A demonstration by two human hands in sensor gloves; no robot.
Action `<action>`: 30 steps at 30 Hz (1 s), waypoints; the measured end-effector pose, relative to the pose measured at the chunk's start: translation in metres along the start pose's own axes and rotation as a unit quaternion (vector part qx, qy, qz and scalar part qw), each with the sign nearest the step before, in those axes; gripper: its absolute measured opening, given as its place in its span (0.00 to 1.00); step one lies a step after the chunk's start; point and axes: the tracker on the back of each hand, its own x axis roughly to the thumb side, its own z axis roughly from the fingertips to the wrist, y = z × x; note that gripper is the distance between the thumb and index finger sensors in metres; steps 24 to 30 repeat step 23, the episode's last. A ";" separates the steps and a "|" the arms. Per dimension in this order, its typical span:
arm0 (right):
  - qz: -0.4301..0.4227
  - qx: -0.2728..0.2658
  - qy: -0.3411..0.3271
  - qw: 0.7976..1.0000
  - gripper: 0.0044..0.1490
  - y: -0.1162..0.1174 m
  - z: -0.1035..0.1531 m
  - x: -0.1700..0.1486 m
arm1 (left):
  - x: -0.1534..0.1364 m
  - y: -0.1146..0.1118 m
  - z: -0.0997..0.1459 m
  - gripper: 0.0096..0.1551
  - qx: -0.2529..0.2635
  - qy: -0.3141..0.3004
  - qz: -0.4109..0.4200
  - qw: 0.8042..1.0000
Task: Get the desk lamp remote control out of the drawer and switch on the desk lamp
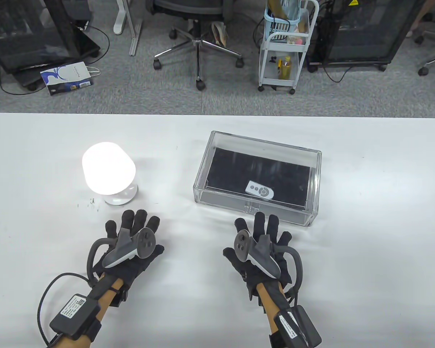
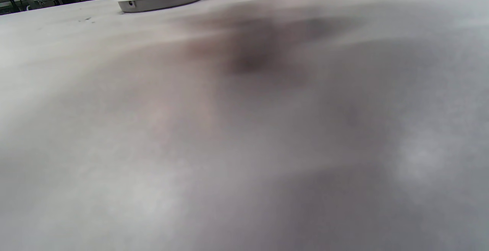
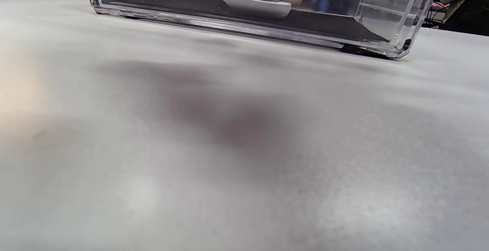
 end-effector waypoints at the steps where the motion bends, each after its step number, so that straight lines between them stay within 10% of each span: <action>1: 0.000 0.000 0.000 1.000 0.53 0.000 0.000 0.000 | 0.000 0.000 0.000 0.45 -0.001 0.000 -0.001 1.000; 30: 0.005 0.005 0.001 1.000 0.53 0.001 0.000 0.000 | 0.002 -0.001 0.000 0.45 -0.009 0.001 -0.005 1.000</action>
